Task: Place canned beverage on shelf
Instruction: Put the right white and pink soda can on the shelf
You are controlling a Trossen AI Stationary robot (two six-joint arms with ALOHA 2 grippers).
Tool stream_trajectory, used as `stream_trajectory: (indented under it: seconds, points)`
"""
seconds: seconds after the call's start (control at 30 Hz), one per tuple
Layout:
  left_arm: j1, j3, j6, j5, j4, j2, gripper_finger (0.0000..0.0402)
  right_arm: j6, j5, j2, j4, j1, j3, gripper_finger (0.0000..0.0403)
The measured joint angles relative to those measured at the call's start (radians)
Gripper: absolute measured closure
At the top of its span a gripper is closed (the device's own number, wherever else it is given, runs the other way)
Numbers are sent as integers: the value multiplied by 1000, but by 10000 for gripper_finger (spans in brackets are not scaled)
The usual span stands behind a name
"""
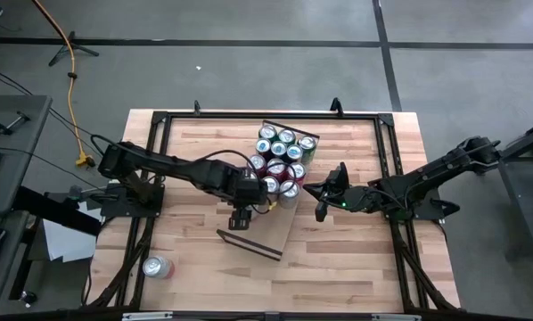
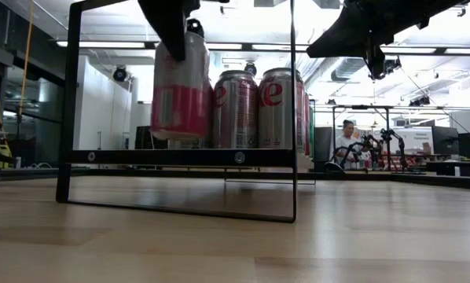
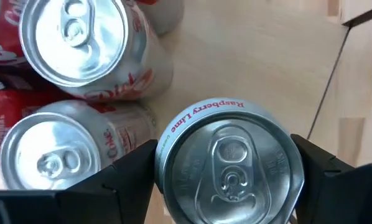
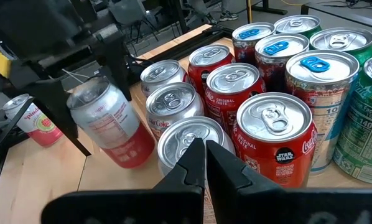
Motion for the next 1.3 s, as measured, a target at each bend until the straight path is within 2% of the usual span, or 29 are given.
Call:
stream_trajectory:
  seconds: [0.23, 0.87, 1.03, 1.3]
  points:
    - [0, -67, 31, -1, 43, 1, 161, 0, 0, 0, 0, 0, 0, 402]
    - [9, -69, -46, -25, 46, 1, 159, -3, 0, 0, 0, 0, 0, 402]
    - [9, -69, -36, -27, 48, 0, 136, -1, 0, 0, 0, 0, 0, 402]
    - [8, -69, -22, -24, 48, 0, 68, -1, 0, 0, 0, 0, 0, 402]
